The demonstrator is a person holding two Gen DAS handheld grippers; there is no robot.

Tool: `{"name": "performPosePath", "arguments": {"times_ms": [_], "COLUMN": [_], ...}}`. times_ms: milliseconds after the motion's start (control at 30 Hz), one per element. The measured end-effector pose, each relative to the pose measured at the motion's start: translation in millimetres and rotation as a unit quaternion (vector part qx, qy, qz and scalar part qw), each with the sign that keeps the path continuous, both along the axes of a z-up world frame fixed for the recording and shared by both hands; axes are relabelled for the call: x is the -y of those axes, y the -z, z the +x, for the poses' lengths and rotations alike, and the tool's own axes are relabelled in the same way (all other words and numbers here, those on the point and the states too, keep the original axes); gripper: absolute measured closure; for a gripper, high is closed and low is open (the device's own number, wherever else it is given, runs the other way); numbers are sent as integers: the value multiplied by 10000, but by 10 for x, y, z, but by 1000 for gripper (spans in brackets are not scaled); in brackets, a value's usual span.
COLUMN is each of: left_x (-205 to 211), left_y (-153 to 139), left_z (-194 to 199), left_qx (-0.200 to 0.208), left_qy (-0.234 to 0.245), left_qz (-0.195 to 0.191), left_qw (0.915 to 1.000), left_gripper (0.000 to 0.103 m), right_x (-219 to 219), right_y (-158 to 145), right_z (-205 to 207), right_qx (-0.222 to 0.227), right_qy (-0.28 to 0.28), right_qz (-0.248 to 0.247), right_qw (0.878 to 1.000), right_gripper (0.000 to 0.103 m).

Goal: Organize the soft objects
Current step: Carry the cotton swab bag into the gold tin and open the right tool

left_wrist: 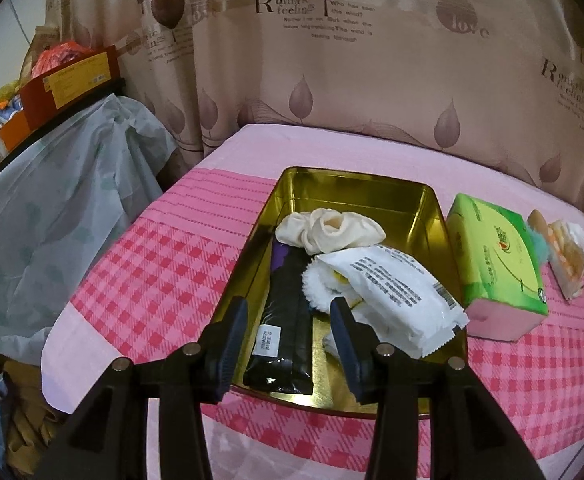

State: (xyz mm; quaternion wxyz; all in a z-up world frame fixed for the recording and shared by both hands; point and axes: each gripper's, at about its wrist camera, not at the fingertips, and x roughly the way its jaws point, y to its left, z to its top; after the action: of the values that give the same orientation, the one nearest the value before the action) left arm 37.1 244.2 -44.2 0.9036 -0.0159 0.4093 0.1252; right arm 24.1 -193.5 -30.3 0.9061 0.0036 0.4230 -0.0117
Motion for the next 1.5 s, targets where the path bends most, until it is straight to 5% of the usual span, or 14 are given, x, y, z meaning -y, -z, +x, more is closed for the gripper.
{"name": "performPosePath", "arguments": {"times_ms": [433, 800, 1200, 1500], "left_x": [-312, -523, -647, -604], "left_y": [-89, -130, -131, -94], "left_z": [-61, -112, -126, -99], "left_qx": [220, 364, 429, 346], "left_qy": [-653, -1010, -1193, -1099], "left_qz": [-226, -366, -625, -620], "left_qw": [9974, 9935, 9900, 9914], "left_gripper": [58, 55, 55, 55], "right_x": [-2002, -3266, -3811, -3850], "right_y": [-389, -211, 84, 143], "right_z": [356, 577, 939, 944], "right_qx": [138, -196, -543, -546], "right_qy": [-2098, -3040, -3169, -3161], "right_qz": [467, 549, 363, 331], "right_qw": [9765, 9509, 9462, 9466], "right_gripper": [80, 80, 80, 65]}}
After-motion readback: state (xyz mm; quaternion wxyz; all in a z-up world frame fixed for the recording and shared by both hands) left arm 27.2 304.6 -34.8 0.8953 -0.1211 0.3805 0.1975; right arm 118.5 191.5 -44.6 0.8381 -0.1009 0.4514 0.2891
